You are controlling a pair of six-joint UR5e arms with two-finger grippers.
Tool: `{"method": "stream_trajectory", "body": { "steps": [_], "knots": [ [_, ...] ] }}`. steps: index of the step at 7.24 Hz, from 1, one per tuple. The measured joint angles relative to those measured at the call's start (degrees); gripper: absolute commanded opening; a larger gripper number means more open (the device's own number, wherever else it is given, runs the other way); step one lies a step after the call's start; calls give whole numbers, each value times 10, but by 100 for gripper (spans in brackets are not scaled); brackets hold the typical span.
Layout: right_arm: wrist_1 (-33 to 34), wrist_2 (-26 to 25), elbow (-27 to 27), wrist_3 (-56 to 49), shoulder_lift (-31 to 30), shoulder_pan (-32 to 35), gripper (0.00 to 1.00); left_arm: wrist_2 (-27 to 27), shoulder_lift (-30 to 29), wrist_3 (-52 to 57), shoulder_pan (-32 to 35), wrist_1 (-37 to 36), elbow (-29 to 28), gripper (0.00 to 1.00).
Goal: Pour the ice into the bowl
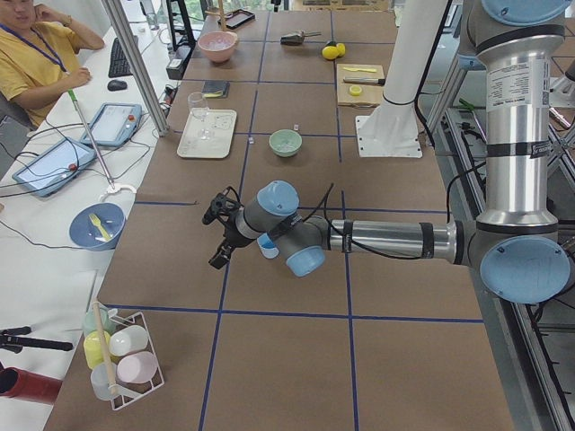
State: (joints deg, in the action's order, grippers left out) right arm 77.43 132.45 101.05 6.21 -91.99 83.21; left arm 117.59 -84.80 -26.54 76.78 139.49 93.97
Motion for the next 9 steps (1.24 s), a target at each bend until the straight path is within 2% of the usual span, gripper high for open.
{"method": "stream_trajectory", "body": {
  "steps": [1,3,4,5,7,9],
  "knots": [
    [1,1,6,5,0,0,100,6,-4,10,15,-71,1,100],
    [2,3,19,24,2,-5,100,20,-19,119,66,-225,0,100],
    [2,4,32,45,5,-16,100,38,-34,176,91,-325,2,100],
    [2,4,49,70,14,-37,100,79,-41,213,120,-405,6,100],
    [5,2,83,128,59,-99,100,144,-36,234,144,-459,10,100],
    [5,-13,125,276,112,-187,100,156,-36,235,146,-466,11,100]
  ]
}}
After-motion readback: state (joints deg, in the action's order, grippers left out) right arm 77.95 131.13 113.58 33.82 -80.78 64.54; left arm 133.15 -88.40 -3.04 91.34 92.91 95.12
